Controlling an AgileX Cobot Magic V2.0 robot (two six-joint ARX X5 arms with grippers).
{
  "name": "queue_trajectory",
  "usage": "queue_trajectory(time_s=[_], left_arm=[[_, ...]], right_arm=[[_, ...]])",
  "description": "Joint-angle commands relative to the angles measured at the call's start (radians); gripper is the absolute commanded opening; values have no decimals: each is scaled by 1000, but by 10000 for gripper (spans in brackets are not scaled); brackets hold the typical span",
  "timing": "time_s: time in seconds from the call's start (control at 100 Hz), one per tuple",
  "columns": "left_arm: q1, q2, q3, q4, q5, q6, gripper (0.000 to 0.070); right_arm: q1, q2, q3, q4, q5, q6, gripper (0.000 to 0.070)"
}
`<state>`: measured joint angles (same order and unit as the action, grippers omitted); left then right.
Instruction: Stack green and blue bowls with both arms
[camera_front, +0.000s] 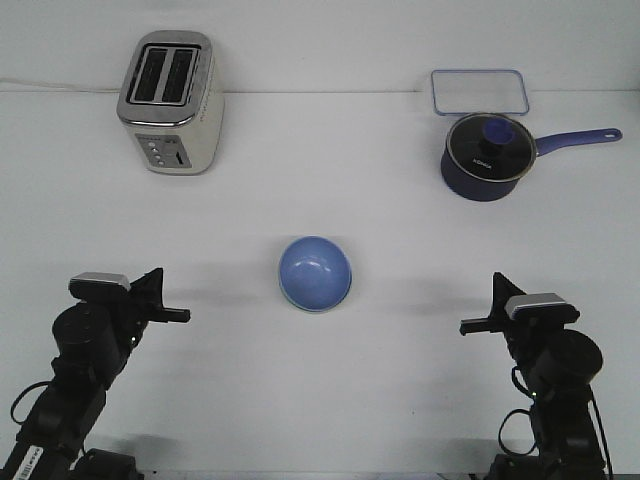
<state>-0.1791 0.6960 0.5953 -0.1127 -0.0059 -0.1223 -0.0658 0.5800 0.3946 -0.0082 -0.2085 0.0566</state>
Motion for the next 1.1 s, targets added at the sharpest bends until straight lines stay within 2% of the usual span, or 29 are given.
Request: queue_trajectory(time_s=[0.0,0.49,0.62,0.88,1.09], left_arm=[[0,2,5,10,-6,0,10],[0,-43,3,12,-6,1,10],[5,-103,-24,80,-6,13,10],[30,-287,-233,288,-6,35,10],[77,-481,-399,291,-6,35,10]], right_arm=[[2,3,-3,16,0,6,4],[2,3,-3,16,0,6,4],[2,3,-3,16,0,6,4],[2,3,-3,16,0,6,4],[2,3,-3,16,0,6,4]])
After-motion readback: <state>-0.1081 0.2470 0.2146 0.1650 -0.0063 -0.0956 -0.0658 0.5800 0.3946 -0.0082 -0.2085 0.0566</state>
